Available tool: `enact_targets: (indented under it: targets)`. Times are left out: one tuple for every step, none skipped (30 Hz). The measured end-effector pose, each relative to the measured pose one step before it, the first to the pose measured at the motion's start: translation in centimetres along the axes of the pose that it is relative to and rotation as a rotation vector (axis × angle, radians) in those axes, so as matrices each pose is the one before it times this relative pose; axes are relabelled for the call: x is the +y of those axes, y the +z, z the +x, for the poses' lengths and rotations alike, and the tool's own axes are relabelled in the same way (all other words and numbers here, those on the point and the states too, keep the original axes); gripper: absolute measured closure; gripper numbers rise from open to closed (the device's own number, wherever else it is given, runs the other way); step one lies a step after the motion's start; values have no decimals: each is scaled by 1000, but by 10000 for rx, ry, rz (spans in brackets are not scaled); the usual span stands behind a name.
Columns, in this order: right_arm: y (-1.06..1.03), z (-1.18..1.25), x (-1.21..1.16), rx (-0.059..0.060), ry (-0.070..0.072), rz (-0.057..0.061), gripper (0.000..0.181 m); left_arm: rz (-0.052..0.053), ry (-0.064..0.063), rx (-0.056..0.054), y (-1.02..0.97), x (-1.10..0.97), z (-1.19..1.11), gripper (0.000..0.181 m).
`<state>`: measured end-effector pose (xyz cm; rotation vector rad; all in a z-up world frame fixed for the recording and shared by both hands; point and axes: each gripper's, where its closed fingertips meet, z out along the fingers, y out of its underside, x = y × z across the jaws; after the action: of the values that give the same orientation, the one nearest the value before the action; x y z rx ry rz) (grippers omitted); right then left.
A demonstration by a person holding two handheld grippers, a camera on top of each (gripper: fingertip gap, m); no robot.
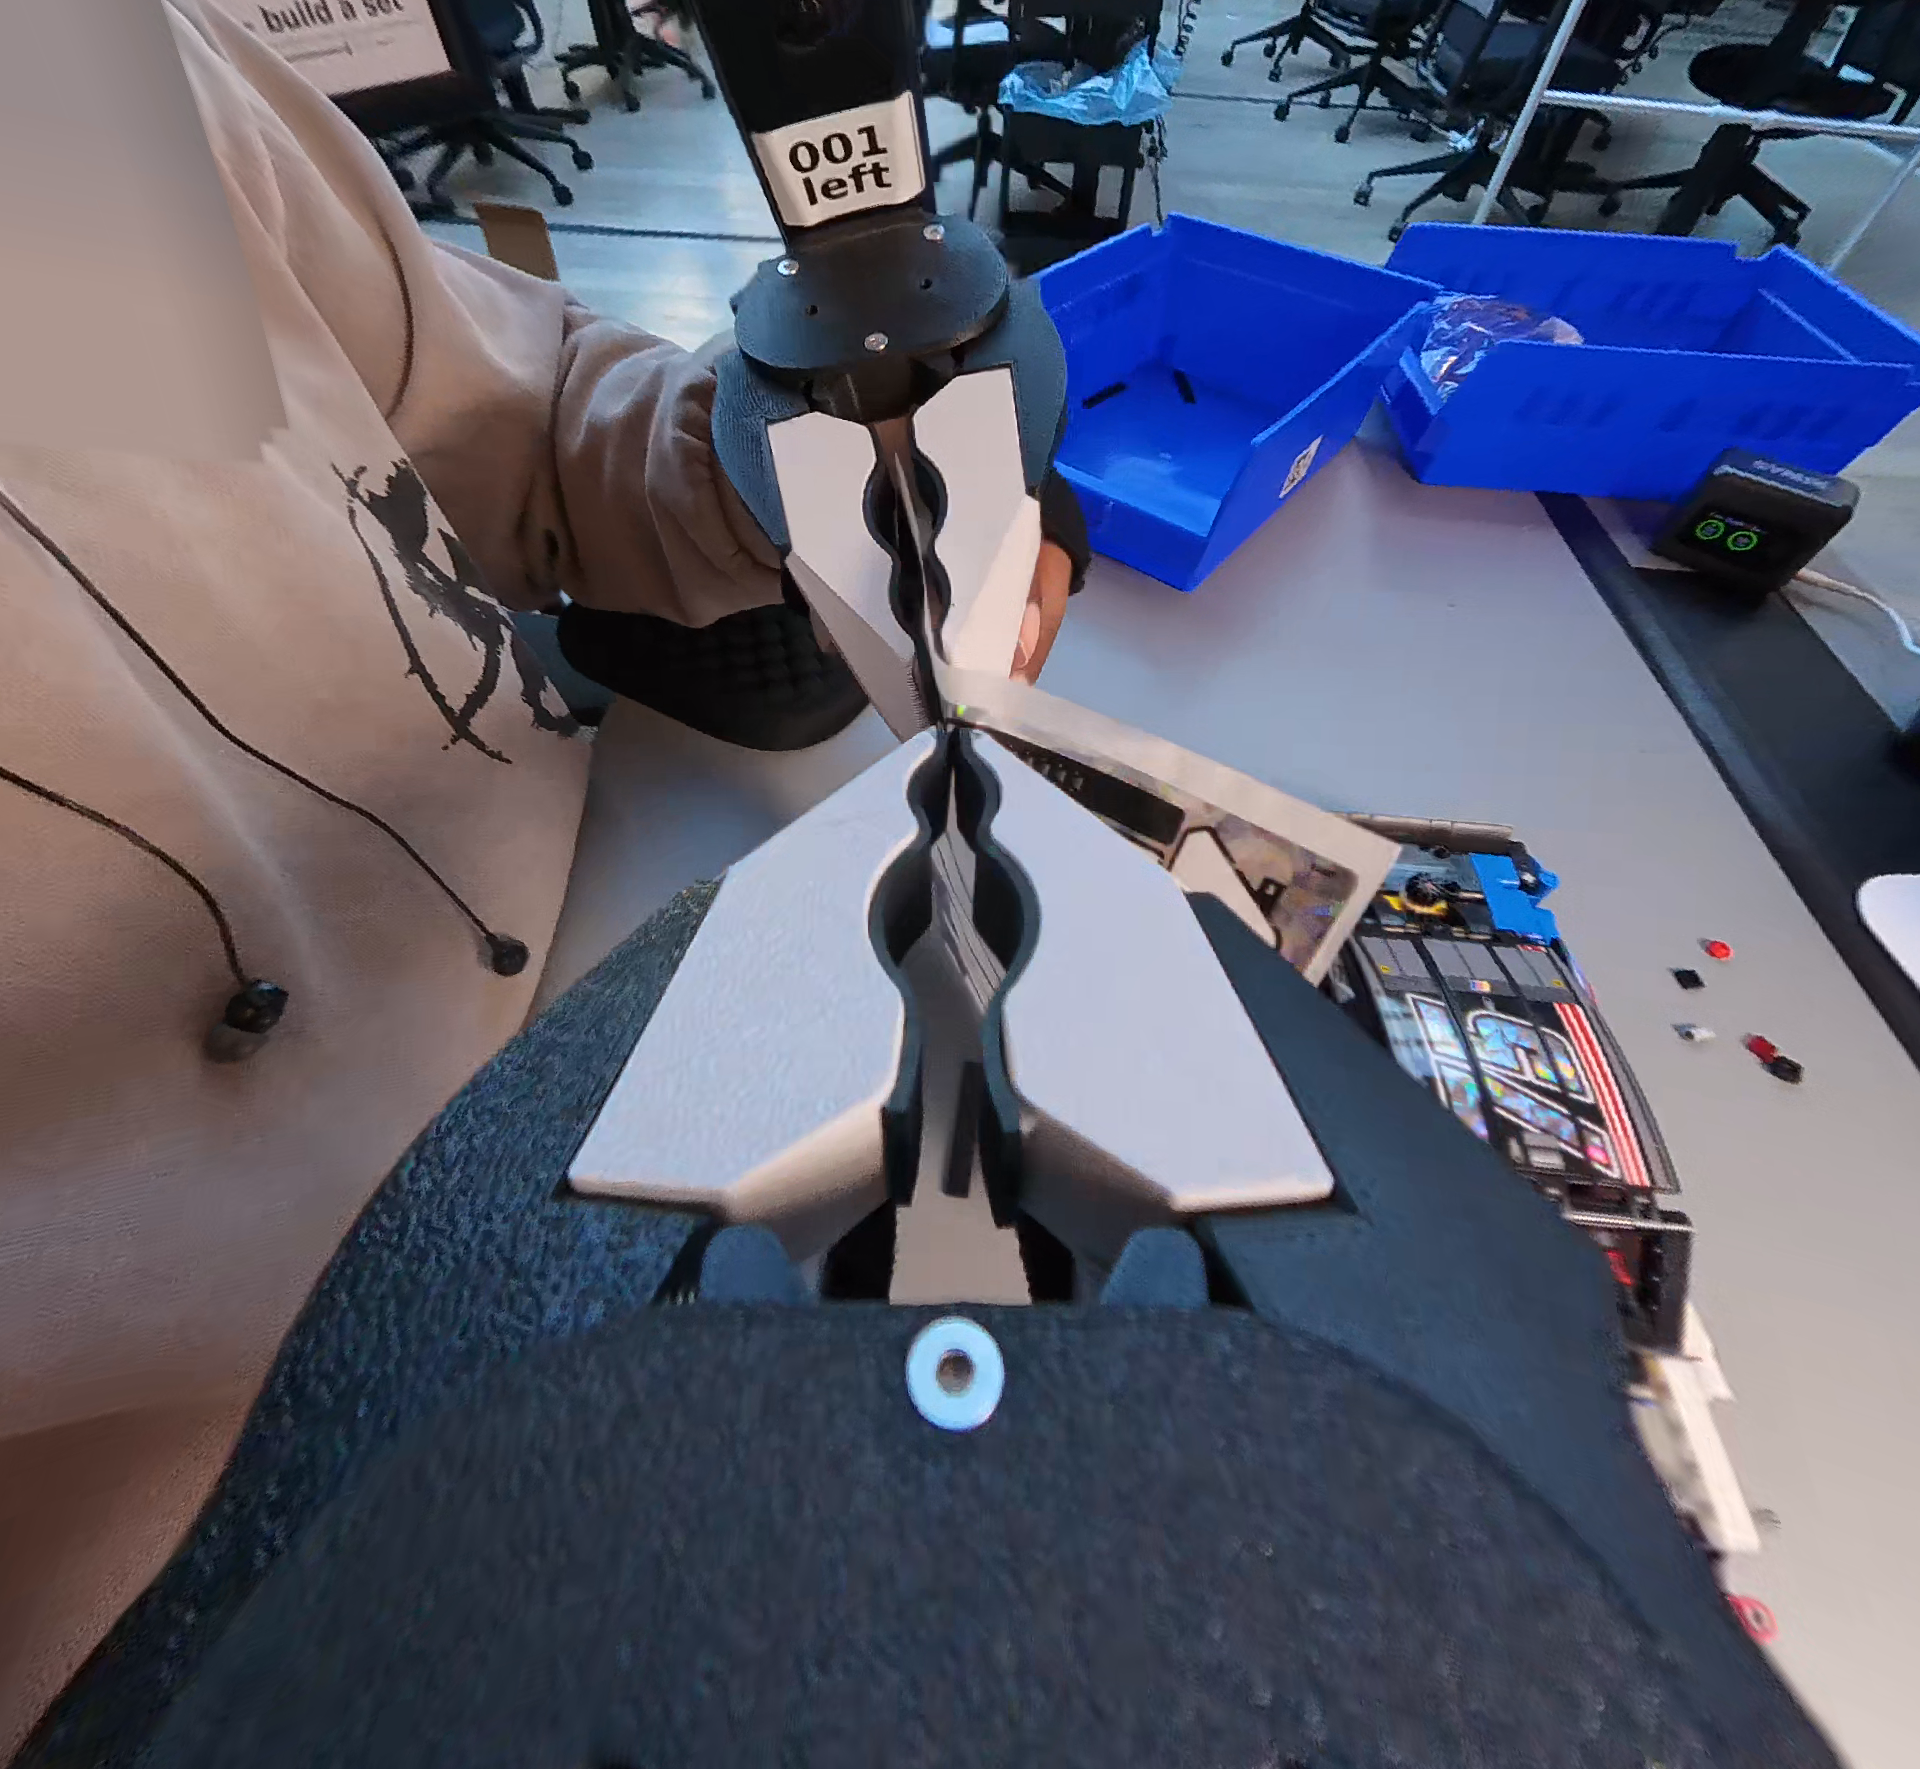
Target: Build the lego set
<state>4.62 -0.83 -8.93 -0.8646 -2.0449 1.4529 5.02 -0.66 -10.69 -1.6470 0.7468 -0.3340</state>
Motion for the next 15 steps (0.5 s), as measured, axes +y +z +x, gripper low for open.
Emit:
enact_targets:
  targets:
    - [-242, 19, -190, -168, 245, 209, 181, 42, -51, 0, -76, -100, -56, 181]
    - [-252, 152, -169, -89, 249, 195, 181, 44, -58, 11, -80, -101, -44, 181]
    - [-217, 170, -102, -32, 161, 137, 181, 25, -47, 12, -63, -65, -29, 181]
    - [-176, 100, -88, 0, 59, 108, 181, 8, -27, -6, -53, -39, -58, 181]
    - [-122, 40, -94, 35, -1, 88, 181, 8, -13, -8, -47, -33, -47, 181]
    - [-77, -19, -85, 35, -44, 47, 181, 21, -41, 11, -40, -46, -36, 181]
    - [-74, -46, -66, 24, -56, 39, 181, 24, -68, 30, -43, -61, -44, 181]
    - [-115, -30, -97, 13, -29, 54, 181, 32, -84, 7, -79, -77, -113, 181]
    - [-165, 49, -123, 41, -12, 74, 181, 60, -129, -10, -140, -127, -202, 181]
    - [-239, 100, -161, 57, -7, 108, 181, 94, -194, 6, -210, -196, -261, 181]
    - [-337, 166, -195, 77, 17, 124, 181, 112, -246, 28, -280, -234, -309, 181]
    - [-425, 213, -262, 103, 26, 171, 181, 51, -277, 62, -329, -135, -342, 181]
    - [-515, 277, -304, 123, 39, 178, 181, -34, -328, 37, -412, -32, -500, 181]
    - [-598, 261, -313, 121, 34, 164, 181, -71, -411, 30, -530, -15, -661, 181]
    - [-629, 222, -330, 128, 15, 151, 181, -104, -451, 50, -663, -42, -842, 181]
